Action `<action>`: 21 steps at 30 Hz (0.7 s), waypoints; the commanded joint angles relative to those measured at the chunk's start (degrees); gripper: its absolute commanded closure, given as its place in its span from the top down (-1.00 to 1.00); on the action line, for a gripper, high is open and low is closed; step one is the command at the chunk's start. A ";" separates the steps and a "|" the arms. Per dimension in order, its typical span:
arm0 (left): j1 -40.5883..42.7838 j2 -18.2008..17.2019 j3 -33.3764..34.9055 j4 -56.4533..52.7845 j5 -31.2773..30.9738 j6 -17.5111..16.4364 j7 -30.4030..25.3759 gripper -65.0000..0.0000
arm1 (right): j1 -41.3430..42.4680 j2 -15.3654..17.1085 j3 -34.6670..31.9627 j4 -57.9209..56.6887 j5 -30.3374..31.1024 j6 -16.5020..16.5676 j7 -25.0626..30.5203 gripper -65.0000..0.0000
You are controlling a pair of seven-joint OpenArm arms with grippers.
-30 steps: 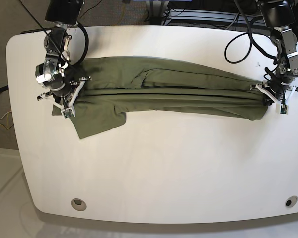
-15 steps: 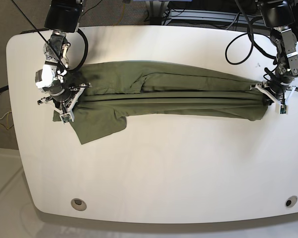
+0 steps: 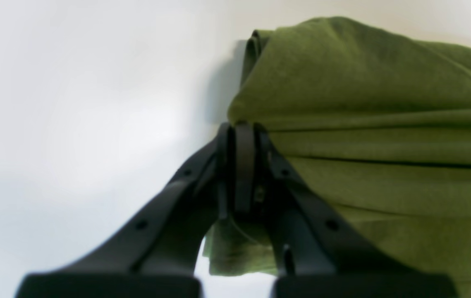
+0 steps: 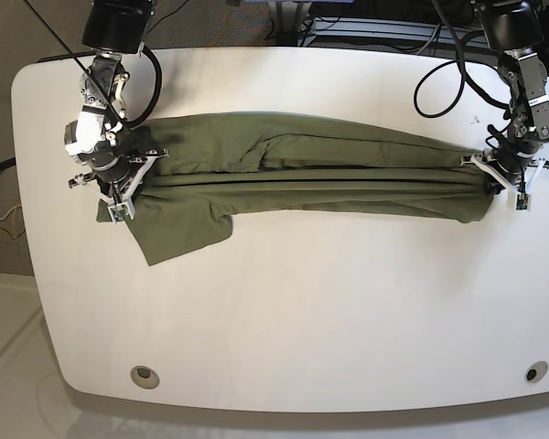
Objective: Fold the T-shirt properly
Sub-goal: 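Lower the folded hem onto the shirt near the collar with both grippers, then pull the held edges slightly apart to smooth the fold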
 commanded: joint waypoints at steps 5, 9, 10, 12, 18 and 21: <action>-0.57 -1.26 -0.34 0.78 0.40 0.40 -0.21 -0.64 | -1.20 0.39 3.25 0.47 -1.17 -0.12 -2.91 -0.27; -0.57 -1.26 -0.34 0.87 0.40 0.49 -0.21 -0.06 | -1.56 0.39 3.25 0.47 -1.17 -0.12 -2.91 0.04; -0.57 -1.26 -0.34 0.87 0.40 0.49 -0.21 0.05 | -1.82 0.39 3.25 0.47 -1.17 -0.12 -2.91 0.05; -0.57 -1.26 -0.34 0.87 0.40 0.49 -0.21 0.27 | -2.00 0.48 3.25 0.47 -1.17 -0.12 -2.73 0.02; -0.66 -1.26 -0.34 0.96 0.40 0.49 -0.21 0.42 | -1.91 0.48 3.25 0.56 -1.17 -0.12 -2.64 -0.01; -0.75 -1.26 -0.34 0.96 0.40 0.49 -0.21 0.42 | -1.82 0.48 3.25 1.53 -1.17 -0.12 -2.64 -0.01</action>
